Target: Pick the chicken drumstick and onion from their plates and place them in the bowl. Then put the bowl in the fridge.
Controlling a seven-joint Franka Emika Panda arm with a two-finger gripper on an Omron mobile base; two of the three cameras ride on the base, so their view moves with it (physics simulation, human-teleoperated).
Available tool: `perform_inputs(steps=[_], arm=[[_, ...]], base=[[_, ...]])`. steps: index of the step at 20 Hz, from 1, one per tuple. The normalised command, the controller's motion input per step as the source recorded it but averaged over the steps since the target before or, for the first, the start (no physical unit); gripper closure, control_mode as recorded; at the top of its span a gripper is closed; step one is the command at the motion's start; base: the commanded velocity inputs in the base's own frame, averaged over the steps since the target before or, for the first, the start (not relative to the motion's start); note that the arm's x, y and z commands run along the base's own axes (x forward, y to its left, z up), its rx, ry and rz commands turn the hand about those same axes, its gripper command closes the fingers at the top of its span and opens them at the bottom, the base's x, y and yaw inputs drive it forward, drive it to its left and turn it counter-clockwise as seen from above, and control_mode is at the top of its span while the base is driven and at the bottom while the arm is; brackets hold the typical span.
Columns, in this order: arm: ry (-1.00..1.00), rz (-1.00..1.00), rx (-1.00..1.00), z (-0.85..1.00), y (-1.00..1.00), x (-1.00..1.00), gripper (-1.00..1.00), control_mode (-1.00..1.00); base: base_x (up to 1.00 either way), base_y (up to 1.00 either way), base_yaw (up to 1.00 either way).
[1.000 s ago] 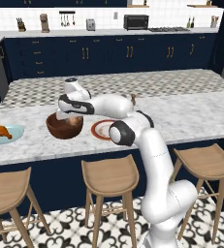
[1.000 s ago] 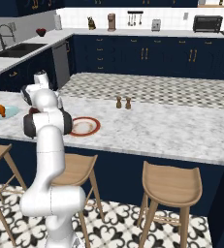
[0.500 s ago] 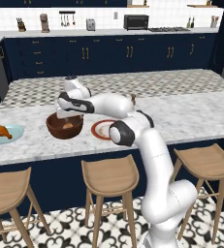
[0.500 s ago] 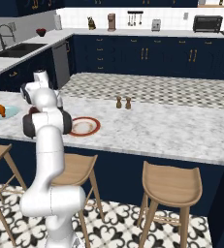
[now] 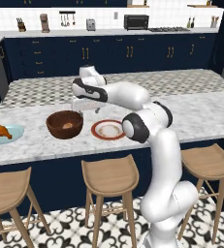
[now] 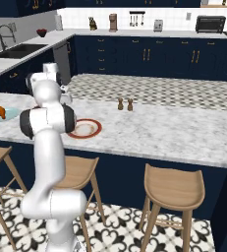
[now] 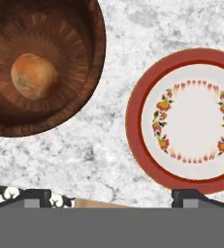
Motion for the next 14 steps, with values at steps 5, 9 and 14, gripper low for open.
perform_inputs(steps=[5, 9, 14], arm=[[-0.11, 0.00, 0.10, 0.01, -1.00, -1.00, -1.00, -1.00], [-0.11, 0.00, 0.08, 0.07, -1.00, -1.00, -1.00, -1.00], [-0.11, 0.00, 0.00, 0.41, -0.69, -1.00, -1.00, -1.00]], base=[[0.00, 0.00, 0.00], [0.00, 0.00, 0.00], [0.00, 0.00, 0.00]])
